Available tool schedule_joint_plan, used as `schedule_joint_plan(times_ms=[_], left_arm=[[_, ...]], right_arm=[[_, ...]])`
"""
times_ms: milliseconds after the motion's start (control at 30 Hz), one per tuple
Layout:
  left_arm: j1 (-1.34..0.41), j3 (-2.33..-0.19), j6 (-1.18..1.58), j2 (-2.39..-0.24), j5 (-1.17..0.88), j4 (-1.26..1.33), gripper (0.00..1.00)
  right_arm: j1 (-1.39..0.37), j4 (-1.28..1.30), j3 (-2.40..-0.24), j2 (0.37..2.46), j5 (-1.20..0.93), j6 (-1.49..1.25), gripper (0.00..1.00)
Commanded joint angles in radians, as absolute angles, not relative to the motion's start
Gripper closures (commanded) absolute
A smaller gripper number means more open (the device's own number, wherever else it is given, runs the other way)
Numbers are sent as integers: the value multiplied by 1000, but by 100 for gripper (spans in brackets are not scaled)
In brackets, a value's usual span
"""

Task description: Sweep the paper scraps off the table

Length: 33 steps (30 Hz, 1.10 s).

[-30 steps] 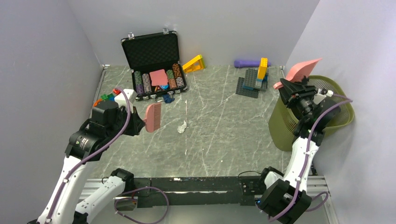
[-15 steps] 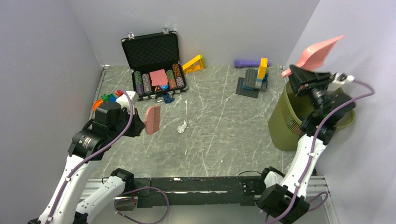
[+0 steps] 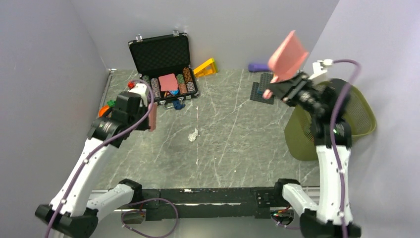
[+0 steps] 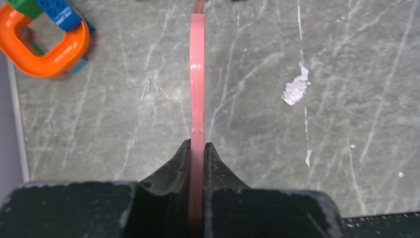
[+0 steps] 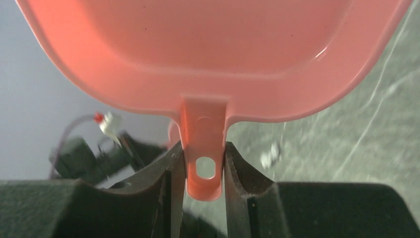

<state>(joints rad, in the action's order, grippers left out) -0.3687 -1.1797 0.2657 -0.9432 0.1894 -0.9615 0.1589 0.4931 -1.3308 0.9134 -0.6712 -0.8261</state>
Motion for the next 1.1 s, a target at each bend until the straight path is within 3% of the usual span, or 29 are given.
schedule_joint_plan(times_ms=[0, 167, 433, 567, 833, 933, 1067], left_arm=[[-367, -1246, 211, -1049, 246, -864, 100], [-367, -1205, 163, -1156, 277, -695, 100], [-366, -1311, -81, -1385, 138, -608, 100], [-395, -1416, -202, -1528, 221, -665, 100], [-552, -1481, -389, -1746, 594, -598, 100], [-573, -1542, -378, -1827, 593, -676, 100], [-594, -1614, -279, -1851, 404, -881, 100]], right_arm=[[-126, 712, -1329, 1048, -466, -613, 100], [-426, 849, -1329, 1196, -216, -528, 100], [-761, 1085, -1173, 1419, 92, -504, 100], [-830, 1073, -1091, 1443, 71, -494, 100], [-881, 970, -1020, 1424, -39, -499, 100], [-896, 955, -1018, 1449, -37, -504, 100], [-905, 933, -1005, 1467, -45, -503, 100]])
